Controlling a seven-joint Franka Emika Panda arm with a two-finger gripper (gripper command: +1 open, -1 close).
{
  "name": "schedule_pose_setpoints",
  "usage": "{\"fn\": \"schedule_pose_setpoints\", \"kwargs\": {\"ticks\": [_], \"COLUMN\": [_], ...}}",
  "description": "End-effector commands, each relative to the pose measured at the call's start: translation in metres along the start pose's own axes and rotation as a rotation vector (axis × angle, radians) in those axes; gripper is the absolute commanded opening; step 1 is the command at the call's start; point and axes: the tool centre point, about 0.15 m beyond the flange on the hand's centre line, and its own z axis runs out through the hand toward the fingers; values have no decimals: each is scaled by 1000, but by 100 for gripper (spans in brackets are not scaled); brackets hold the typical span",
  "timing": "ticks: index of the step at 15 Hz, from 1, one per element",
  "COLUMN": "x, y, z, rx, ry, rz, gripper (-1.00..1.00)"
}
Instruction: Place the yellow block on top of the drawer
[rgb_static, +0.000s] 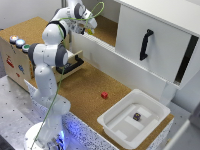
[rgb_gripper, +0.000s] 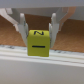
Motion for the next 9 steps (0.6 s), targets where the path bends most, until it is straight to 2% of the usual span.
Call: {"fn": "schedule_pose_setpoints", "kwargs": {"ticks": [1,4,8,9], "x": [-51,-72,-94,-98], "y": [-42,-81,-133,-148], "z": [-9,-26,-51,-54], "rx": [236,314,368,411], "ry": [65,62,48,36], "rz": [-284,-457,-652,-686], "gripper": [-100,-100,-100,-100]}}
